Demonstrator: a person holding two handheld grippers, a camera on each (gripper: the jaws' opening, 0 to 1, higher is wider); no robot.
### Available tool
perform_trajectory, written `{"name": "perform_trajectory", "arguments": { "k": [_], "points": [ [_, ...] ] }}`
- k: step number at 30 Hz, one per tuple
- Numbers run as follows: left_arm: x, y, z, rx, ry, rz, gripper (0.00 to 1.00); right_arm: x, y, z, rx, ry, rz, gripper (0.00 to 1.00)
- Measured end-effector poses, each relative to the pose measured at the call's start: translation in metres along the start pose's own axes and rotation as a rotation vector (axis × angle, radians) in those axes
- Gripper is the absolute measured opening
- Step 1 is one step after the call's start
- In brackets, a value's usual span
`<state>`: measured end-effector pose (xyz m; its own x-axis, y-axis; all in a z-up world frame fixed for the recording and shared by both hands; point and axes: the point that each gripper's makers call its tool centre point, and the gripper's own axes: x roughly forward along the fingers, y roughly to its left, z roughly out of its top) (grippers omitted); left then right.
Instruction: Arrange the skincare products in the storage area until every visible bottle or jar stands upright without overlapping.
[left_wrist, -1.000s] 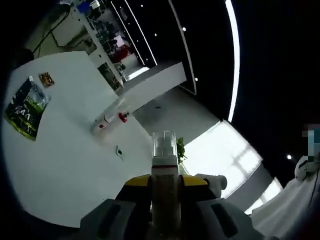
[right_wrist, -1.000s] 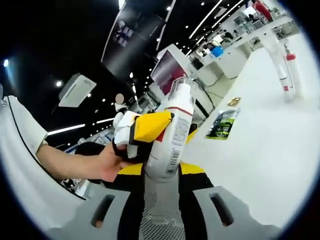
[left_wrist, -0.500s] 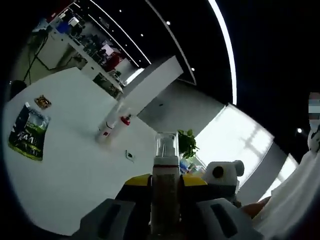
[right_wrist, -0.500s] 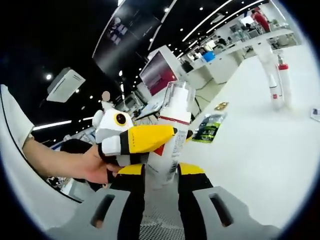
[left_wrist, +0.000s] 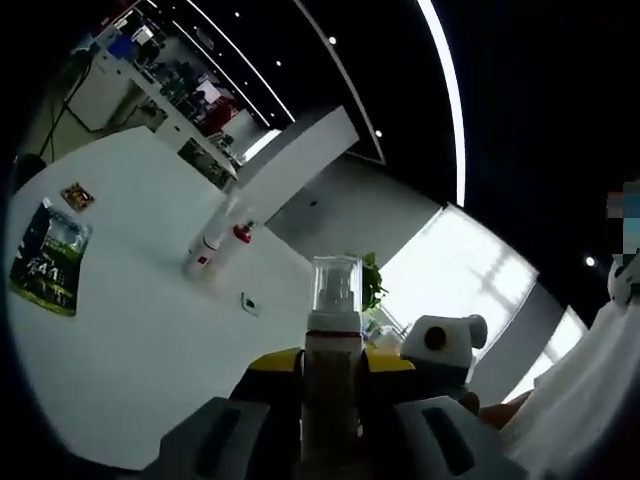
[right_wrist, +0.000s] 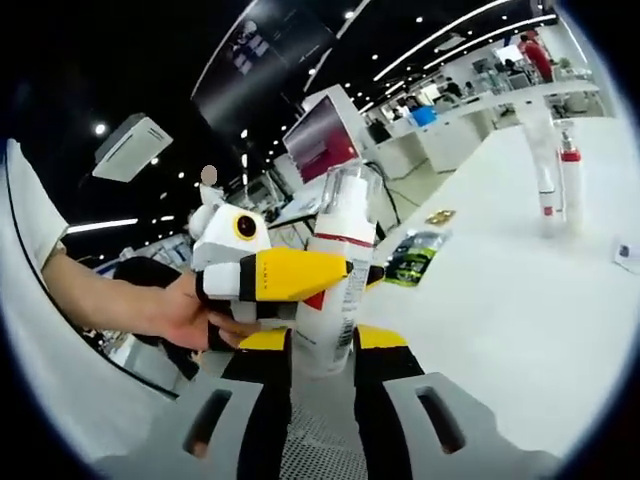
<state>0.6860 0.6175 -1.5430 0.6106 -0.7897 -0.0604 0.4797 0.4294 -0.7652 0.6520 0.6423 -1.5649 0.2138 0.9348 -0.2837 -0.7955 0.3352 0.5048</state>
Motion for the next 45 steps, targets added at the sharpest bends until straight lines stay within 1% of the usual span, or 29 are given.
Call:
{"name": "perform_trajectory", "arguments": {
  "k": [1,3,7,8,10,11,15,20,22,23,25,26,27,29,30,31,33,34,35,36,37,38,39,40,41,42,45],
  "points": [
    [0.0,0.0,-0.001,0.008,0.01,-0.003,0.23,0.0,0.0,0.0,-0.004,0.006,-0.005,0.2],
    [-0.001,0.0,-0.001,0.01,0.012,-0.002,0.23,0.001,0.0,-0.001,-0.03,0.009,-0.014,0.2],
    [0.0,-0.003,-0.002,0.009,0.015,-0.004,0.23,0.0,-0.001,0.0,-0.042,0.005,-0.021,0.2],
    [0.0,-0.003,-0.003,0.004,0.036,0.003,0.23,-0.001,-0.001,-0.001,-0.042,0.008,-0.022,0.2],
    [-0.002,-0.005,-0.007,0.034,0.074,0.005,0.23,-0.001,0.0,-0.002,-0.048,0.015,-0.021,0.2],
    [-0.003,-0.003,-0.007,0.044,0.082,0.007,0.23,-0.001,0.001,-0.002,-0.05,0.016,-0.018,0.2],
    [-0.008,-0.003,-0.008,0.041,0.104,0.009,0.23,0.001,0.005,-0.002,-0.059,0.019,-0.007,0.2],
    [-0.009,-0.001,-0.012,0.099,0.127,0.03,0.22,0.003,0.005,-0.006,-0.067,0.035,0.0,0.21],
    [-0.011,0.003,-0.014,0.106,0.138,0.047,0.22,0.006,0.004,-0.009,-0.054,0.05,0.008,0.22],
    [-0.011,0.004,-0.014,0.112,0.14,0.053,0.22,0.007,0.005,-0.01,-0.062,0.055,0.012,0.22],
    [-0.011,0.006,-0.011,0.122,0.129,0.066,0.22,0.008,0.003,-0.008,-0.086,0.037,-0.001,0.23],
    [-0.012,0.009,-0.01,0.136,0.123,0.081,0.22,0.008,0.004,-0.007,-0.098,0.035,0.004,0.26],
    [-0.015,0.016,-0.009,0.168,0.12,0.121,0.22,0.008,0.005,-0.006,-0.095,0.029,0.007,0.27],
    [-0.015,0.015,-0.006,0.171,0.099,0.13,0.22,0.007,0.006,-0.003,-0.09,0.008,0.01,0.3],
    [-0.015,0.017,-0.001,0.193,0.075,0.144,0.22,0.006,0.005,-0.002,-0.089,0.006,0.004,0.31],
    [-0.017,0.021,0.003,0.232,0.059,0.165,0.22,0.006,0.004,-0.002,-0.089,0.003,0.001,0.32],
    [-0.021,0.029,0.007,0.278,0.046,0.208,0.22,0.004,0.003,0.001,-0.074,-0.012,0.005,0.33],
    [-0.022,0.033,0.009,0.315,0.046,0.229,0.22,0.001,0.003,0.004,-0.069,-0.029,0.0,0.33],
    [-0.023,0.035,0.01,0.344,0.045,0.236,0.22,-0.002,0.002,0.012,-0.081,-0.066,-0.014,0.29],
    [-0.024,0.035,0.01,0.356,0.045,0.238,0.22,-0.006,0.004,0.022,-0.084,-0.125,-0.004,0.26],
    [-0.024,0.037,0.011,0.376,0.045,0.244,0.22,-0.009,0.005,0.028,-0.059,-0.16,0.004,0.25],
    [-0.024,0.037,0.011,0.37,0.042,0.241,0.22,-0.011,0.003,0.031,-0.036,-0.178,0.001,0.26],
    [-0.023,0.036,0.01,0.374,0.045,0.232,0.22,-0.013,0.0,0.034,-0.025,-0.2,-0.01,0.29],
    [-0.022,0.035,0.008,0.381,0.053,0.223,0.22,-0.014,-0.001,0.034,-0.026,-0.197,-0.014,0.32],
    [-0.021,0.034,0.005,0.402,0.07,0.212,0.22,-0.014,-0.006,0.034,-0.014,-0.201,-0.034,0.34],
    [-0.019,0.033,0.001,0.442,0.097,0.203,0.22,-0.014,-0.006,0.034,-0.013,-0.2,-0.035,0.33],
    [-0.013,0.027,-0.016,0.497,0.179,0.164,0.22,-0.014,-0.005,0.035,-0.001,-0.206,-0.031,0.32]
  ]
}}
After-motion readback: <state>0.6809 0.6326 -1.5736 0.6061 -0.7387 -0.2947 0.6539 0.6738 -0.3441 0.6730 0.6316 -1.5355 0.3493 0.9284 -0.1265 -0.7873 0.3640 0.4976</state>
